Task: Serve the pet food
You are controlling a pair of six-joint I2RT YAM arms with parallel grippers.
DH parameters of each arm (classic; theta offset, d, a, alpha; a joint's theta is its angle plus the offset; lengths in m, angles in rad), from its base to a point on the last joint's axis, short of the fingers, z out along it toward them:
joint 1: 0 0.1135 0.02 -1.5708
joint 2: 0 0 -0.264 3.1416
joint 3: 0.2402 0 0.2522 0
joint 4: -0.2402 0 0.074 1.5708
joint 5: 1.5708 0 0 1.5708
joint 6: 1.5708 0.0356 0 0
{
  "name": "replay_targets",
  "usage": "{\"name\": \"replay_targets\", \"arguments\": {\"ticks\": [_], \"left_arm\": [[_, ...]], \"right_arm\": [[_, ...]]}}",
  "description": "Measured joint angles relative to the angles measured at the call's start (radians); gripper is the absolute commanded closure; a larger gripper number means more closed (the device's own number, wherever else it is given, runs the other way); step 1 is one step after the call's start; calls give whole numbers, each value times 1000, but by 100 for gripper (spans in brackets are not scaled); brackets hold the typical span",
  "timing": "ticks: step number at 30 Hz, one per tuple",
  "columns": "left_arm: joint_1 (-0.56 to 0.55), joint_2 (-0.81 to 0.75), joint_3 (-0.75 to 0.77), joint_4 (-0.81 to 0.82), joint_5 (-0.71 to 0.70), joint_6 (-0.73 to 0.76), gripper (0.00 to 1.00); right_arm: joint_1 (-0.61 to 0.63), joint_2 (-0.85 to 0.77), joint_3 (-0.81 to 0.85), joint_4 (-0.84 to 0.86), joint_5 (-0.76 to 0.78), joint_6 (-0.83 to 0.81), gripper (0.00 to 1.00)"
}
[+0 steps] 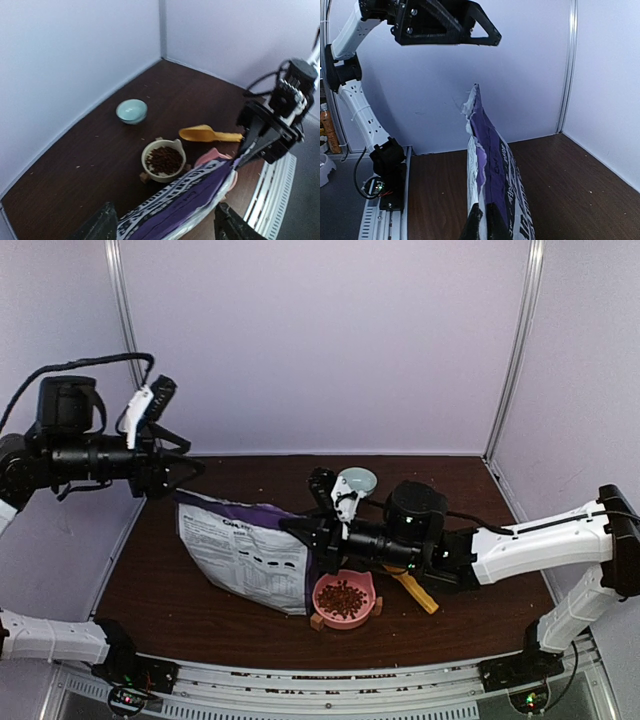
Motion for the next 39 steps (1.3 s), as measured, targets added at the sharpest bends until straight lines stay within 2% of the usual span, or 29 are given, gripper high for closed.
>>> {"name": "replay_targets", "arguments": {"ticks": [4,7,13,15,16,20,26,27,28,29,32,35,38,39], "left_arm": [[-136,179,50,-69,54,143,30],[-172,272,63,-132,75,224,34],[-180,326,77,-203,77,310,67],[-182,325,87,-212,79,325,75],[-183,325,92,-217,79,335,83],[-186,328,103,-253,85,355,100],[-192,332,107,-281,87,363,100],[-193,330,107,-282,86,363,95],[-193,329,107,-282,85,362,85],[-196,328,107,-283,81,361,81],[-198,318,106,-303,46,352,77],[-198,296,93,-312,-13,350,82],[-198,275,67,-317,-69,351,100],[-199,271,62,-317,-79,348,100]], "right_arm": [[-35,0,-21,45,-100,80,100],[-51,0,-29,61,-155,128,100],[-69,0,-35,73,-220,180,100],[-70,0,-35,72,-229,186,100],[-71,0,-35,72,-231,187,100],[-77,0,-36,72,-235,189,100],[-79,0,-36,69,-243,189,100],[-79,0,-36,68,-243,189,100],[-79,0,-36,69,-244,189,100],[-79,0,-36,69,-244,188,100],[-84,0,-36,69,-244,188,100],[-89,-2,-36,68,-245,188,100],[-89,-6,-36,61,-245,187,100],[-89,-6,-36,59,-244,186,100]]}}
